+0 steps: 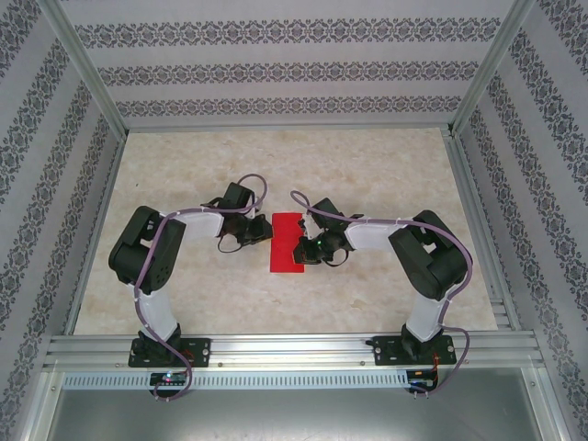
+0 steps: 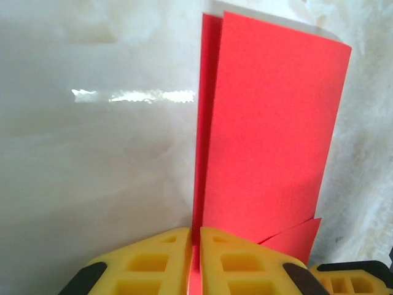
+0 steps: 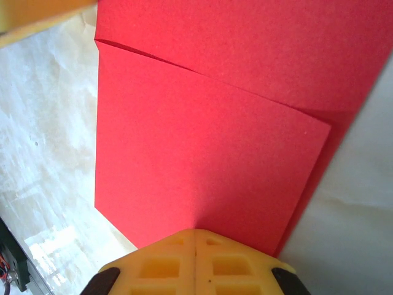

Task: Fold a paper plane with a square sheet of paper (pick it up from the middle)
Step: Fold the triangle a second time at the center of the table.

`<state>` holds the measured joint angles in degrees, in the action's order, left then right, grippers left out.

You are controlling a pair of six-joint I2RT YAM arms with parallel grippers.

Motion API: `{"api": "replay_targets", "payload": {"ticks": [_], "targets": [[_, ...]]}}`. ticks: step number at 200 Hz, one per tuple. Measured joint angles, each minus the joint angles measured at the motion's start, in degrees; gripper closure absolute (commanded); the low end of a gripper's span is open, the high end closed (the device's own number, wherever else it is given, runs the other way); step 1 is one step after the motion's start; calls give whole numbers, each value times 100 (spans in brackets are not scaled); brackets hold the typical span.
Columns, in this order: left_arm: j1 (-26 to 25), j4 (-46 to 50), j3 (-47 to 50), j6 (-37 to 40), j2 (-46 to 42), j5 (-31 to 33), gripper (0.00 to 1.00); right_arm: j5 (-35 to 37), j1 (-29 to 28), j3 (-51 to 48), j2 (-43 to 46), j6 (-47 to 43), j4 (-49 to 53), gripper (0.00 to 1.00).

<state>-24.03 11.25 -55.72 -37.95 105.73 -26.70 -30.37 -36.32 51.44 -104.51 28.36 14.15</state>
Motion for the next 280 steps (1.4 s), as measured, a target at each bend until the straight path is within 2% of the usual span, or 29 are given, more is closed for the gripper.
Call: {"api": "replay_targets", "payload": {"ticks": [52,83,114,154,240,280], "targets": [[-46,87,76,155,-466,354,86,2,-2,-22,44,20,-33,100],[-378,-9,225,133,-859,317,89,2,-4,-22,48,22,-33,100],[-645,-114,267,107,-640,214,93,2,-4,2,46,22,-28,100],[-684,-131,245,98,-177,175,94,-2,-4,24,48,20,-9,100],[-730,-111,188,107,-157,334,97,184,-105,72,278,92,278,100],[-761,-105,173,107,-157,387,97,225,-170,455,170,240,251,100]]}}
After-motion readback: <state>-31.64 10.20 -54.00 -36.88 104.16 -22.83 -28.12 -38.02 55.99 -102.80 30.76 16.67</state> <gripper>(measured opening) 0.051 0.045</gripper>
